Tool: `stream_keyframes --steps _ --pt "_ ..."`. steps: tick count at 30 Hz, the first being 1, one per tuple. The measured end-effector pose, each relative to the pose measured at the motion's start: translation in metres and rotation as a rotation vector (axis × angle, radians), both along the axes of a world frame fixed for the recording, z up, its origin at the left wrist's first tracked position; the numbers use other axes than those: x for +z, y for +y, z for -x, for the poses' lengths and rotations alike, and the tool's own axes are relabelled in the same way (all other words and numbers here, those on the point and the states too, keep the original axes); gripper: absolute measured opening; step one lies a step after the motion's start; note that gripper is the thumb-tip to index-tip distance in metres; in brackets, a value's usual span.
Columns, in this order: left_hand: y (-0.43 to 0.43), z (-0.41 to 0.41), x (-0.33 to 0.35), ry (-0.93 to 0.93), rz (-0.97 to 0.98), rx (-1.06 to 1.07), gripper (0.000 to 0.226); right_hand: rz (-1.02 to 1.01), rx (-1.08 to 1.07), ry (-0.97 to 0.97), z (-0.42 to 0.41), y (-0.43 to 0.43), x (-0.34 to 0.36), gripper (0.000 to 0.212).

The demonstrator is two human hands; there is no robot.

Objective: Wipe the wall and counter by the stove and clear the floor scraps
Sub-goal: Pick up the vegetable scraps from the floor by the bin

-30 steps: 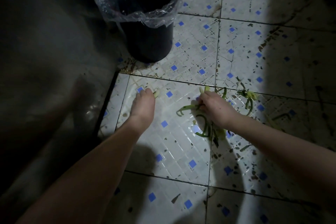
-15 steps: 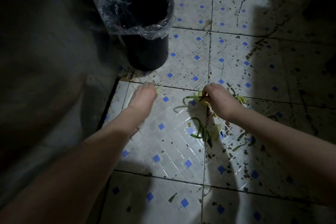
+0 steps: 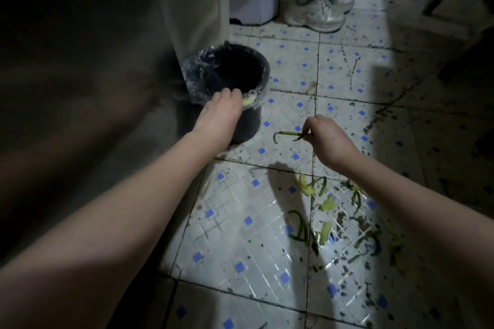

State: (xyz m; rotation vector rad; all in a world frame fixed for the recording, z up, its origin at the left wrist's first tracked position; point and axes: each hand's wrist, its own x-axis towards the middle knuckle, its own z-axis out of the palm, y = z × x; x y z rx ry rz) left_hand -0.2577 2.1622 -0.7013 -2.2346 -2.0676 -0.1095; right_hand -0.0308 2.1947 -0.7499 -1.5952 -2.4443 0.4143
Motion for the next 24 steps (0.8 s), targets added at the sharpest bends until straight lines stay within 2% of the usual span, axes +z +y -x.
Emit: stream_keyframes --steps 7,10,19,24 --pt "0.035 0.02 0.025 0.172 -0.06 0.053 0.035 -0.073 -0.045 0.108 0.026 0.042 0.047 0.005" --pt "0.046 0.026 0.02 0.219 -0.04 0.062 0.042 -0.084 -0.017 0.121 0.038 0.054 0.057 0.005" --pt "0.063 0.039 0.004 0.139 0.121 0.064 0.073 -0.107 0.037 0.079 0.055 0.081 0.056 0.003" --pt "0.045 0.038 0.003 0.126 0.081 0.089 0.058 -0.119 0.05 0.1 0.078 0.094 0.059 0.005"
